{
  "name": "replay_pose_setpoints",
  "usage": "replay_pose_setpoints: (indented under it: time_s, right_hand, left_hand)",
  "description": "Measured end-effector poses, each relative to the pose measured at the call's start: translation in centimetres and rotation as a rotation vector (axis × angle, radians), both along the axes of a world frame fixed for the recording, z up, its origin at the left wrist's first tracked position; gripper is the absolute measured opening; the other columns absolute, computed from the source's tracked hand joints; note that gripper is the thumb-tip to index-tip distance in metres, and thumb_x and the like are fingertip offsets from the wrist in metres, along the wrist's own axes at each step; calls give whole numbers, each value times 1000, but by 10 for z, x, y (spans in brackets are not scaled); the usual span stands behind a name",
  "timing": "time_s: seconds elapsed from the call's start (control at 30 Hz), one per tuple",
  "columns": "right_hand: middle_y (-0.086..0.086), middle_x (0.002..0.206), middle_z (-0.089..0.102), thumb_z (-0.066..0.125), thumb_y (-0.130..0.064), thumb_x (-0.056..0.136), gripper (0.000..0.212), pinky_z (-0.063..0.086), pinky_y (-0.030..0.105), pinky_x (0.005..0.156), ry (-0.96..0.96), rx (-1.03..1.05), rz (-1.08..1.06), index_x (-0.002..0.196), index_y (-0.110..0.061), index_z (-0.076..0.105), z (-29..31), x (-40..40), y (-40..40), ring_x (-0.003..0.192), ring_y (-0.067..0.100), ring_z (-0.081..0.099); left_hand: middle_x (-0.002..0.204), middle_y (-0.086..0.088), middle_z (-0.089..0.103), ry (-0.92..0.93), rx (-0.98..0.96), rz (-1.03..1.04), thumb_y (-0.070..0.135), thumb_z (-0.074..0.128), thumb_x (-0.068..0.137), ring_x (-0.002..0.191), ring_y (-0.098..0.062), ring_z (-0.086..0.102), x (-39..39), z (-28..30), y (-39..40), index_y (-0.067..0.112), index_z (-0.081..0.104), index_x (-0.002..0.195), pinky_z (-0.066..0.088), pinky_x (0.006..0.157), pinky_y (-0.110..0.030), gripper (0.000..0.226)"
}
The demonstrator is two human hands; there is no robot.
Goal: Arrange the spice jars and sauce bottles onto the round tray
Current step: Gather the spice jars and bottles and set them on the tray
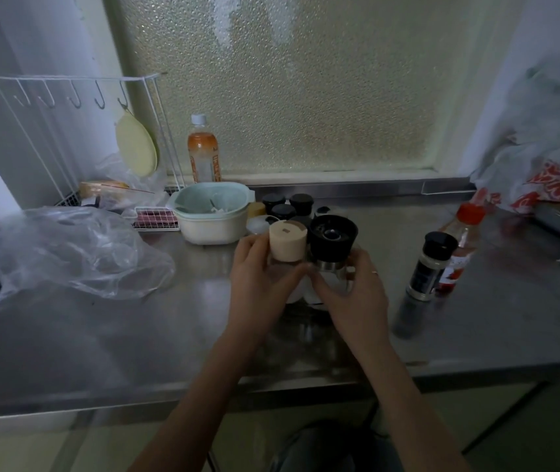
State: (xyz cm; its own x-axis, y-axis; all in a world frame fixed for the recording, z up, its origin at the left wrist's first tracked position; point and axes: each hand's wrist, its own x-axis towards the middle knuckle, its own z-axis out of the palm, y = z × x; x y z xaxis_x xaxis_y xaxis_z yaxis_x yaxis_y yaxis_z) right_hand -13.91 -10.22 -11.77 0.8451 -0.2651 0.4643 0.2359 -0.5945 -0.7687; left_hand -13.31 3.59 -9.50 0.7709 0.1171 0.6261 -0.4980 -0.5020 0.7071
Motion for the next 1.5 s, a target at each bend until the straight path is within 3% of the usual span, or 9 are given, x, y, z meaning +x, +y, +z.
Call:
replay_pose_setpoints:
  time_s: [0.2,0.37,0.5,0.63,0.77,0.9,1.03,1.2,1.5]
  right_hand:
    - [-14,97,56,60,-60,71,40,50,45,87,67,-46,30,100,-41,40,-8,-6,5,91,11,57]
    - [-7,116,56,58,-61,73,56,45,51,94,96,-142,51,117,-30,46,-19,-9,9,107,17,54]
    - [-14,104,58,51,-65,75,47,48,51,91,48,-16,77,113,-39,44,-15,-10,5,95,11,59]
    - [-23,93,54,58,-53,80,34,50,26,78,46,-25,144,107,-37,47,-13,-9,-2,83,-3,56]
    - [-14,98,53,64,-43,81,39,40,4,70,15,-39,169,113,-27,50,-18,-8,-5,84,-6,53]
    - [-12,97,57,61,-47,81,38,46,11,69,-5,-1,186,113,-31,49,-18,-9,-6,83,1,56]
    - [-9,93,59,51,-28,91,17,43,9,67,-101,230,69,107,-27,54,-6,-6,-17,83,-4,54]
    - [-14,88,58,53,-8,92,16,41,5,72,-183,260,43,102,-20,55,-1,-14,-19,83,-5,55]
    - [-11,85,60,55,-3,89,26,40,2,72,-168,284,81,95,-28,52,-3,-23,-11,82,-5,57]
  left_hand:
    - [101,3,48,42,-45,143,27,76,72,99,-22,51,14,-6,6,14,57,111,46,86,-35,46]
    - [108,0,60,61,-94,62,31,69,77,101,-20,54,25,-8,12,13,56,115,48,83,-35,44]
    - [111,-5,59,75,-112,35,29,66,77,104,-21,53,29,-12,9,9,55,117,44,87,-31,46]
    - [114,-6,54,100,-152,-42,30,61,78,107,-21,53,30,-18,4,15,51,115,45,90,-28,41]
    - [120,-14,52,136,-293,-70,36,66,74,111,-24,55,32,-28,9,25,47,112,49,92,-51,44]
    - [113,-12,55,130,-228,-82,29,62,67,106,-22,55,34,-27,14,23,48,106,49,89,-45,42]
    - [102,-7,57,173,-456,-80,16,51,72,89,-14,54,46,-8,31,14,51,106,46,78,-34,33]
    - [132,-12,51,387,-268,-52,25,60,87,116,-26,53,76,0,49,11,42,133,47,97,-43,51]
    - [104,1,63,421,-143,-365,2,59,86,96,-7,60,82,9,55,15,52,116,52,78,-14,33]
